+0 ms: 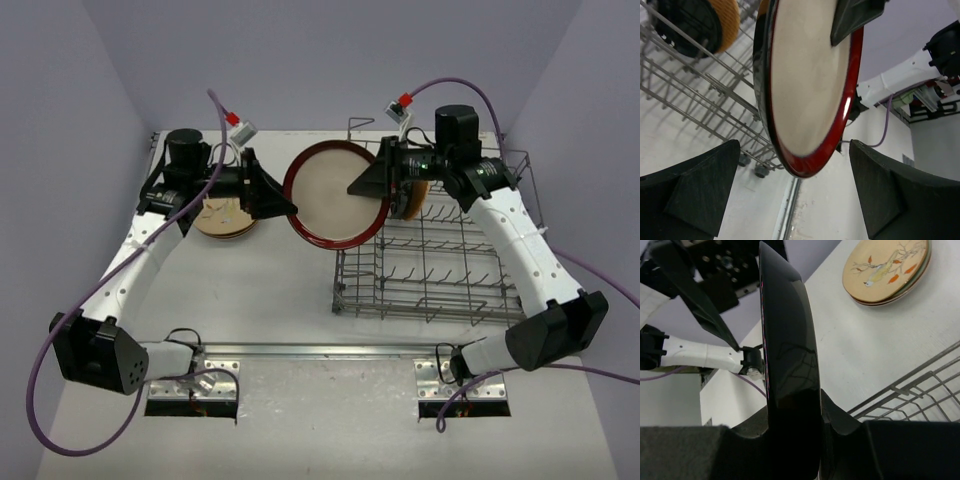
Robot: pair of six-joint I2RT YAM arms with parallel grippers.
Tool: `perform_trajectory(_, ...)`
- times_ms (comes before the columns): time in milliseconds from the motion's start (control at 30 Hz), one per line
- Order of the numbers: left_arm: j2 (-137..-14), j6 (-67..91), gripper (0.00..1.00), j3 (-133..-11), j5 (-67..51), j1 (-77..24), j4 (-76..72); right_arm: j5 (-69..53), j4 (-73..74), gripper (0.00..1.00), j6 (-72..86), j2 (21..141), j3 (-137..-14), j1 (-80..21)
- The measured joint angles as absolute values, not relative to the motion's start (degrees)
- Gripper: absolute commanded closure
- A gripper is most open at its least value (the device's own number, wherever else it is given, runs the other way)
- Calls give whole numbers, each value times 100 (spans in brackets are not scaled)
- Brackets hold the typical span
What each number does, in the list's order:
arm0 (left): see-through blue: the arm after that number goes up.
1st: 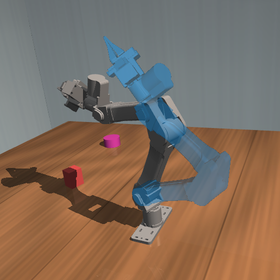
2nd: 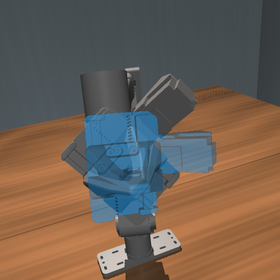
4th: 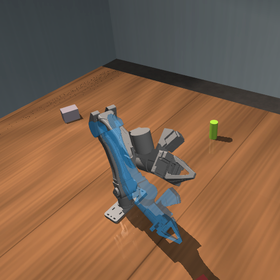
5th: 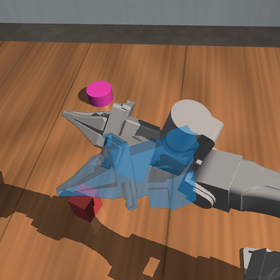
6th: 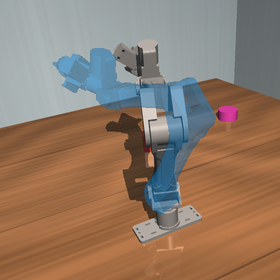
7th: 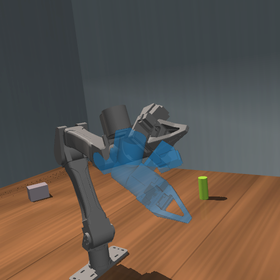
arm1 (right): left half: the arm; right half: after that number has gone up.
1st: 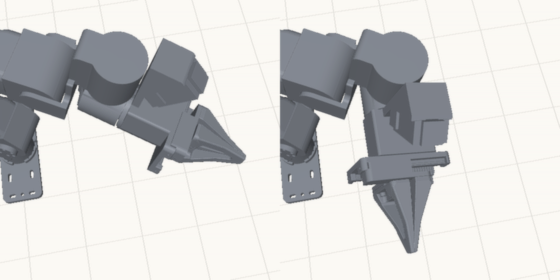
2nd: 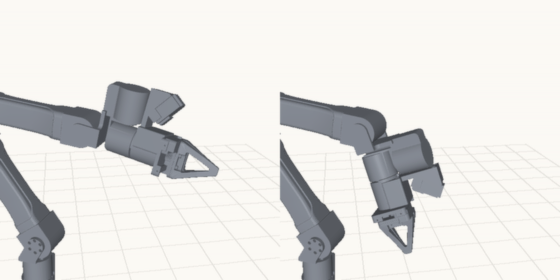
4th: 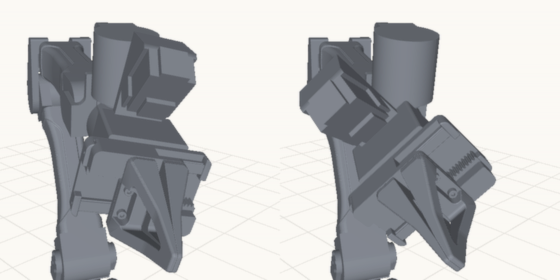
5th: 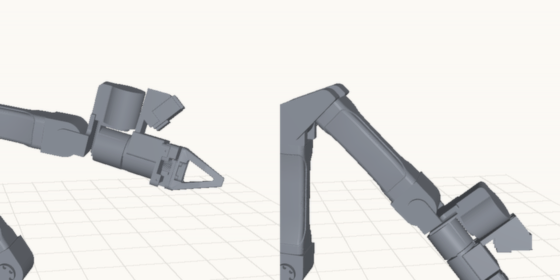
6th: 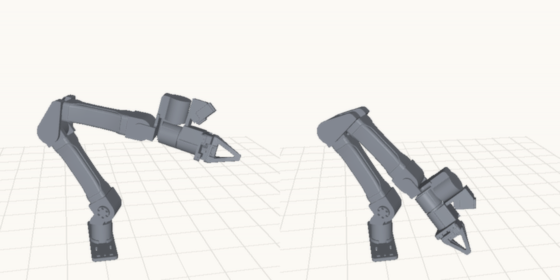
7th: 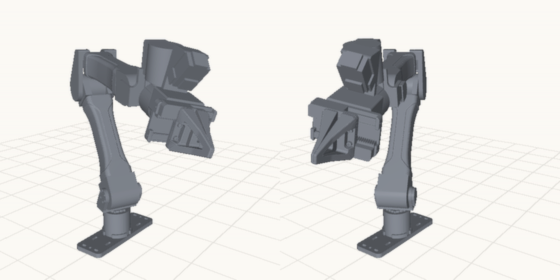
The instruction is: Unload the plates from the dish rack
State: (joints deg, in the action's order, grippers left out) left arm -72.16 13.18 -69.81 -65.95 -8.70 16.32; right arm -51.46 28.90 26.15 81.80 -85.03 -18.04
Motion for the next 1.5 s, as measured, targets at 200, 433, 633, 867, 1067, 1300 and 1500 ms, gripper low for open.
perform_trajectory(200, -7562, 1275, 47, -6888, -6582, -1092, 1827, -5422, 2544, 100, 2794, 8184, -8499, -2006)
perform_trajectory(433, -7570, 1730, 98, -6848, -6910, -1090, 1484, -5427, 2295, 100, 2904, 8309, -8442, -2029)
perform_trajectory(633, -7525, 2515, 100, -6453, -7094, -923, 793, -5494, 2121, 77, 3034, 8418, -8390, -2067)
perform_trajectory(867, -7144, 3666, 100, -5460, -7218, -215, -557, -5579, 2078, 1, 3157, 8414, -8388, -2123)
perform_trajectory(1067, -7152, 4385, 100, -5218, -6895, 950, -1004, -5297, 2276, 1, 2957, 8366, -8523, -2079)
perform_trajectory(1300, -7765, 3894, 100, -5697, -6362, 1614, -2, -4847, 2568, 1, 2729, 8127, -8523, -1713)
perform_trajectory(1500, -8814, 3099, 100, -6457, -5006, 2333, 1377, -4380, 2786, 1, 2442, 7777, -8508, -1339)
